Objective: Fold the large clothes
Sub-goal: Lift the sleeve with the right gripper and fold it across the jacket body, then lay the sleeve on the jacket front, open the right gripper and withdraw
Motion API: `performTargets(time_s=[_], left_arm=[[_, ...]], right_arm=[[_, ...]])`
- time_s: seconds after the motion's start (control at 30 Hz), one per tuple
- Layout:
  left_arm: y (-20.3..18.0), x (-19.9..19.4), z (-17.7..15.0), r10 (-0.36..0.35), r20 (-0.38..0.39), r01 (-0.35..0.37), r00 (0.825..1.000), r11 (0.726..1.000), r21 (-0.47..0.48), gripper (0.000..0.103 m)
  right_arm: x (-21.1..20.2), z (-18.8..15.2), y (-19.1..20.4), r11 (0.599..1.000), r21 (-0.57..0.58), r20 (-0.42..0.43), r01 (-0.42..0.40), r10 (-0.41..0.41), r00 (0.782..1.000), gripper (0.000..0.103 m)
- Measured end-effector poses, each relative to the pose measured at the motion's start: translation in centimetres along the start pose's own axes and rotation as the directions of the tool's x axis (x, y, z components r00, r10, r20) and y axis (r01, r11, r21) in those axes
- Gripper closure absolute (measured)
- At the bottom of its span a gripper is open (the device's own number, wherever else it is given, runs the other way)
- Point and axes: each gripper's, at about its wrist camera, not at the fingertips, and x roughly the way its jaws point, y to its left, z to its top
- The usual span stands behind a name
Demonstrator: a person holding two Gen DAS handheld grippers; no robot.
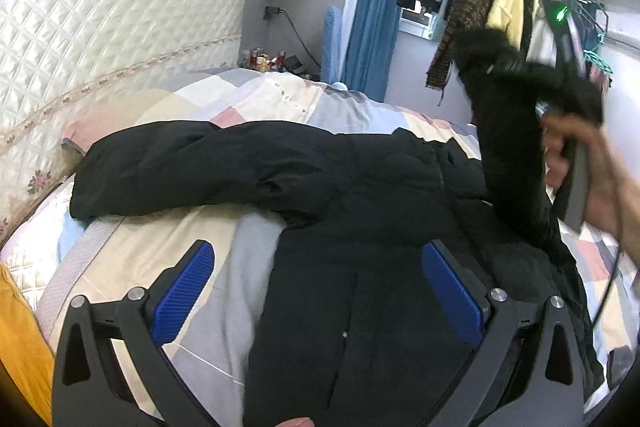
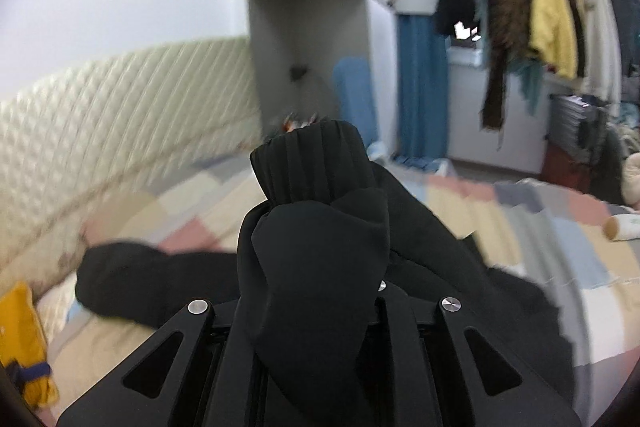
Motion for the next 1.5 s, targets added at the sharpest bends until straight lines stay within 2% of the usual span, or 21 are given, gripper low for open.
performTargets(time_s=[0.13, 0.23, 0.43, 0.6, 0.7, 0.73, 0.77, 0.83, 0.93, 1.13, 1.33, 1.5], left_arm=[[1.0, 0.8, -0.1, -0.014, -0.018, 0.013, 1.000, 0.999, -0.035, 0.000], [1.3, 1.4, -0.1, -0.022, -0.035, 0.020, 0.999, 0.999, -0.044, 0.000], [1.1, 2.2, -0.5, -0.033, -0.048, 0.032, 0.998, 0.999, -0.029, 0.000], [1.0, 3.2, -0.9, -0.046, -0.074, 0.044, 0.996, 0.998, -0.034, 0.000], [1.0, 3.5, -1.0, -0.058, -0.081, 0.054, 0.995, 0.997, -0.048, 0.000], [1.0, 3.6, -1.0, -0.063, -0.082, 0.059, 0.995, 0.997, -0.051, 0.000], [1.0, 3.6, -1.0, -0.065, -0.083, 0.060, 0.994, 0.997, -0.053, 0.000], [1.0, 3.7, -1.1, -0.072, -0.089, 0.067, 0.993, 0.996, -0.057, 0.000], [0.8, 3.7, -1.3, -0.078, -0.092, 0.073, 0.993, 0.996, -0.055, 0.000], [0.1, 3.3, -1.3, -0.080, -0.086, 0.077, 0.993, 0.996, -0.040, 0.000], [-0.6, 2.6, -1.1, -0.088, -0.067, 0.086, 0.994, 0.996, -0.029, 0.000], [-1.4, 2.6, -1.3, -0.087, -0.070, 0.086, 0.994, 0.996, -0.016, 0.000]], right_arm=[[3.7, -3.2, 1.7, 0.999, -0.017, -0.073, -0.033, 0.032, 0.997, 0.092], [6.2, -6.1, 1.7, 0.999, 0.018, -0.114, -0.044, 0.046, 0.992, 0.092], [10.2, -10.5, 2.0, 0.999, 0.012, -0.228, -0.044, 0.046, 0.973, 0.092], [10.6, -11.0, 2.5, 0.998, 0.018, -0.255, -0.059, 0.061, 0.965, 0.090], [10.0, -10.2, 2.3, 0.996, 0.022, -0.253, -0.084, 0.086, 0.964, 0.082], [9.7, -9.8, 2.3, 0.994, 0.028, -0.253, -0.103, 0.106, 0.962, 0.069], [9.2, -9.3, 2.3, 0.990, 0.040, -0.252, -0.133, 0.138, 0.958, 0.045], [8.1, -8.5, 2.3, 0.985, 0.047, -0.226, -0.165, 0.171, 0.959, 0.015], [5.7, -6.9, 2.3, 0.981, 0.043, -0.179, -0.189, 0.194, 0.965, 0.016], [1.1, -4.7, 0.4, 0.987, 0.023, -0.085, -0.156, 0.158, 0.984, 0.016], [-3.2, -4.0, -3.4, 0.997, 0.034, -0.008, -0.062, 0.063, 0.998, 0.016], [-6.3, -5.1, -7.1, 0.998, 0.061, 0.019, 0.013, -0.014, 1.000, 0.016]])
